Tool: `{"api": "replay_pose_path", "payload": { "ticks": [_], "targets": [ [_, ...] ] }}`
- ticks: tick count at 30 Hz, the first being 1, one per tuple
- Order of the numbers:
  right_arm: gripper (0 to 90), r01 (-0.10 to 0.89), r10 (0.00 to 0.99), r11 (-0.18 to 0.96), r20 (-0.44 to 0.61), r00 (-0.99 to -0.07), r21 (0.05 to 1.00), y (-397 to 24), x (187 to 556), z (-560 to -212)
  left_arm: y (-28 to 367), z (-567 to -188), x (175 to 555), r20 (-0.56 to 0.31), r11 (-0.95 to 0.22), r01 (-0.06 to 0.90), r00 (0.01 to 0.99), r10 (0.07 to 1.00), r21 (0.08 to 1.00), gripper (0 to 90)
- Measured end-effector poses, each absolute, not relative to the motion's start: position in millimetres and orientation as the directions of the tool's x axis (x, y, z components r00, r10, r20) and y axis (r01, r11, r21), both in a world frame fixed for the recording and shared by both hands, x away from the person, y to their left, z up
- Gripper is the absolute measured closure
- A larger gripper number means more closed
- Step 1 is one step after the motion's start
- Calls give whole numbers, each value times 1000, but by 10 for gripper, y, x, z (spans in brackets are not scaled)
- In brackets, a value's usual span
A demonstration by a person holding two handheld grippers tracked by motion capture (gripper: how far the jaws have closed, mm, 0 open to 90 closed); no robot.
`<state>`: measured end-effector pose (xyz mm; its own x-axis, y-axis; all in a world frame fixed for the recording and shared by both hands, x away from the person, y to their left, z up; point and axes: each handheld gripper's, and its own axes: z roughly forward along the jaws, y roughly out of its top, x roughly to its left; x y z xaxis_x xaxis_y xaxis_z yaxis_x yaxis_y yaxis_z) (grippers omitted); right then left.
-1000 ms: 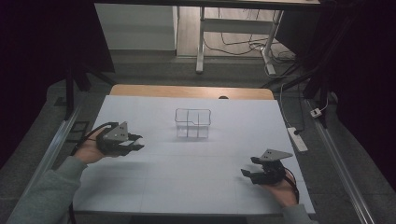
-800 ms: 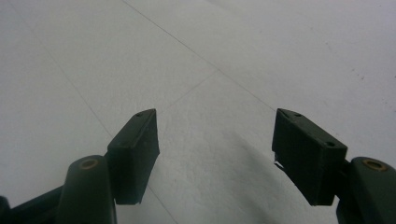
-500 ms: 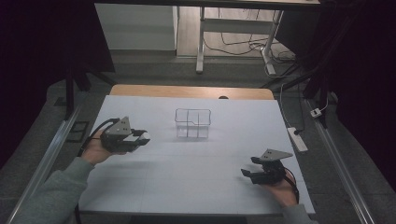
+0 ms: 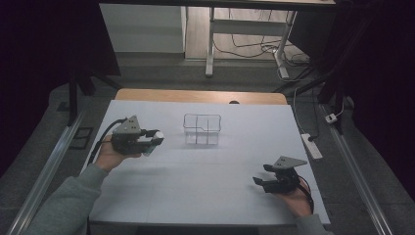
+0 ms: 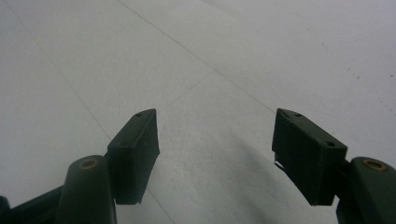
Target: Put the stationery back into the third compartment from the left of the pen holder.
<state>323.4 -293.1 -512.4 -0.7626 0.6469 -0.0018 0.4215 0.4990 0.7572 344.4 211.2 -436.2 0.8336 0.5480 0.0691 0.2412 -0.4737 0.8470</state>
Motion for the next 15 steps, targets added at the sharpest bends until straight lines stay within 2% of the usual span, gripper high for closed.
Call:
{"api": "replay_pose_path", "payload": {
  "ticks": [15],
  "targets": [
    [309, 419, 648, 493, 0, -761, 763, -2946, 3239, -5119, 1870, -4307, 3573, 29, -416, 234, 844, 536, 879, 641]
  ]
}}
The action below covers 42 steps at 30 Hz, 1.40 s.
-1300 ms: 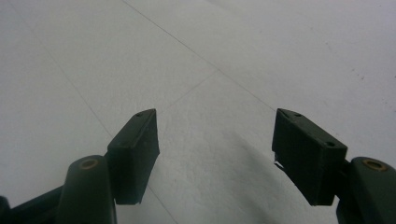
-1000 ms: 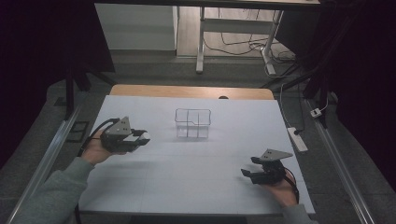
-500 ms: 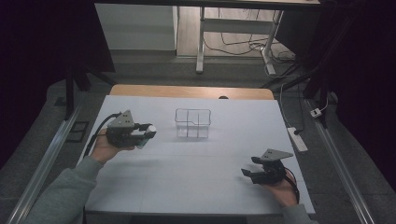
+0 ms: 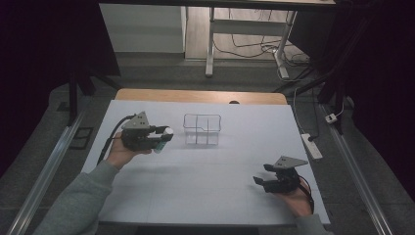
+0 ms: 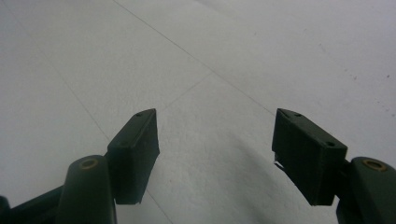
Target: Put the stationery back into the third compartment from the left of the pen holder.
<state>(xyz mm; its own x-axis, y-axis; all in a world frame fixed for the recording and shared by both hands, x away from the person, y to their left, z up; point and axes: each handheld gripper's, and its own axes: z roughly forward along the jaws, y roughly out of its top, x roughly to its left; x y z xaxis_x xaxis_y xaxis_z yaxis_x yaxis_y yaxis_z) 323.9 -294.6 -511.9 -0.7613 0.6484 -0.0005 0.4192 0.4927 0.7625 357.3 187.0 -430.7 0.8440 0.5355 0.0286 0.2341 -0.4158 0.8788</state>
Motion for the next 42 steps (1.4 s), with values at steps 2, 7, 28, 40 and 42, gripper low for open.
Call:
{"api": "replay_pose_path", "payload": {
  "ticks": [2, 7, 28, 40, 42],
  "targets": [
    [309, 418, 648, 491, 0, -761, 764, -2949, 3241, -5119, 1830, -4295, 3598, 21, -408, 234, 846, 532, 882, 641],
    [310, 419, 652, 484, 3, -758, 768, -2965, 3241, -5111, 1730, -4259, 3663, 14, -394, 231, 849, 528, 890, 641],
    [310, 419, 649, 488, 3, -761, 766, -2972, 3247, -5117, 1386, -4132, 3875, -20, -320, 217, 852, 523, 922, 641],
    [309, 422, 649, 490, 4, -761, 763, -2972, 3254, -5126, 1179, -4082, 4017, -31, -312, 220, 857, 515, 924, 640],
    [309, 422, 651, 487, 4, -759, 765, -2973, 3253, -5123, 1136, -4073, 4044, -33, -310, 221, 858, 513, 925, 640]
  ]
}}
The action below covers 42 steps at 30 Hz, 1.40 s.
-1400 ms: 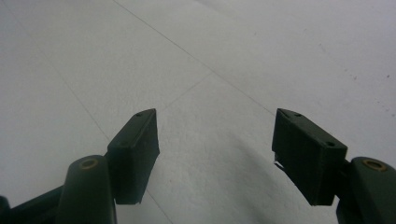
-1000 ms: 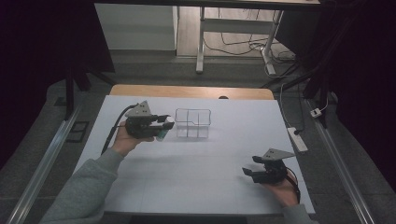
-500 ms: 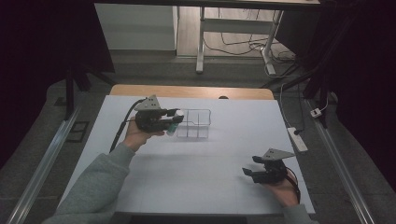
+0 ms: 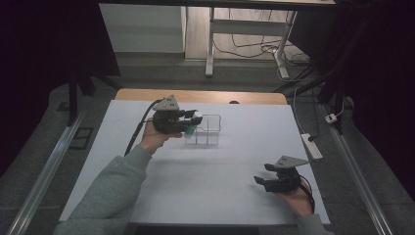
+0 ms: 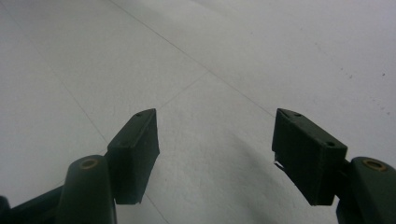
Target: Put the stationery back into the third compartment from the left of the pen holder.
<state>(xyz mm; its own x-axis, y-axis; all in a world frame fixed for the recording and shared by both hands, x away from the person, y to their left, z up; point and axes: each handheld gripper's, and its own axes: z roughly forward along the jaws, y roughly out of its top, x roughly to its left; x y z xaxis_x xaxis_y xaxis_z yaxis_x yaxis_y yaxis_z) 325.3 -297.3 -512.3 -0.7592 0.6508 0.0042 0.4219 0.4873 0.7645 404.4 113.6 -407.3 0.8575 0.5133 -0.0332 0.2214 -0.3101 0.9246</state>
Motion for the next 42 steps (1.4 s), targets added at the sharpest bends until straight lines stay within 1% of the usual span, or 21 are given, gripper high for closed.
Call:
{"api": "replay_pose_path", "payload": {
  "ticks": [6, 32, 36, 42],
  "targets": [
    [309, 423, 653, 480, 8, -757, 769, -2981, 3247, -5116, 1010, -4024, 4115, -27, -313, 215, 861, 508, 925, 640],
    [309, 424, 655, 488, 2, -756, 763, -2977, 3254, -5130, 670, -4064, 4441, -55, -303, 247, 849, 526, 921, 640],
    [309, 423, 654, 491, -1, -756, 762, -2980, 3259, -5134, 617, -4077, 4495, -72, -286, 258, 845, 530, 923, 640],
    [309, 429, 655, 484, 9, -755, 762, -2989, 3257, -5133, 538, -4148, 4583, -71, -295, 268, 838, 541, 917, 639]
  ]
}}
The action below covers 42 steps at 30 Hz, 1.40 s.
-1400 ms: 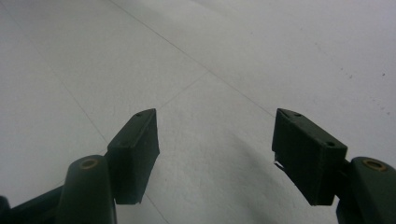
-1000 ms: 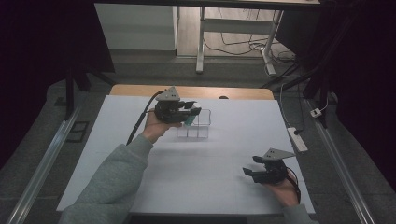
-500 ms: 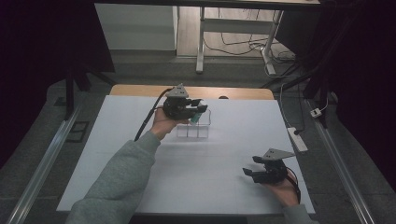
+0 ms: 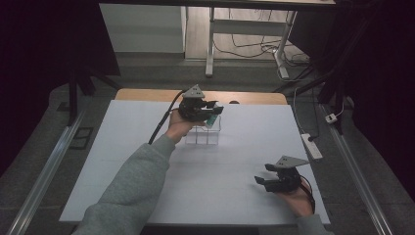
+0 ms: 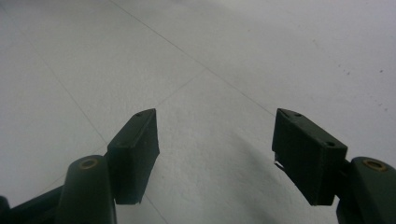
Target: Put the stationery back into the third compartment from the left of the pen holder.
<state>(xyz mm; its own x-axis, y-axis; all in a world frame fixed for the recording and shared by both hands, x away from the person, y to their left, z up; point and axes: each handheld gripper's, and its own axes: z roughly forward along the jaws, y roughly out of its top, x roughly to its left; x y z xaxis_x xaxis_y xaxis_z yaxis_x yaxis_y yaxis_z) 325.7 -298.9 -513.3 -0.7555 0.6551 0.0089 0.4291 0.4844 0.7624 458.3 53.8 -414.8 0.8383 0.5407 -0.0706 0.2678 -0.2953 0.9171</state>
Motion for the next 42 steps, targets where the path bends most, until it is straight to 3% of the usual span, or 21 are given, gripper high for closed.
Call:
{"api": "replay_pose_path", "payload": {
  "ticks": [15, 17, 19, 21, 29, 42],
  "targets": [
    [309, 433, 655, 491, 7, -755, 756, -3002, 3267, -5151, 453, -4267, 4693, -88, -303, 291, 836, 541, 907, 632],
    [309, 433, 656, 490, 7, -755, 756, -3000, 3266, -5152, 456, -4269, 4682, -78, -313, 283, 842, 534, 907, 604],
    [309, 433, 655, 491, 7, -755, 756, -3000, 3266, -5153, 470, -4254, 4669, -78, -322, 293, 837, 542, 900, 498],
    [309, 434, 656, 491, 7, -755, 755, -2996, 3265, -5155, 497, -4243, 4655, -89, -327, 306, 836, 541, 894, 453],
    [309, 432, 656, 488, 8, -755, 758, -2998, 3264, -5151, 680, -4255, 4523, -91, -352, 321, 839, 537, 879, 412],
    [309, 431, 659, 479, 11, -752, 765, -3009, 3244, -5136, 1128, -4271, 4054, 2, -429, 302, 817, 577, 851, 395]
  ]
}}
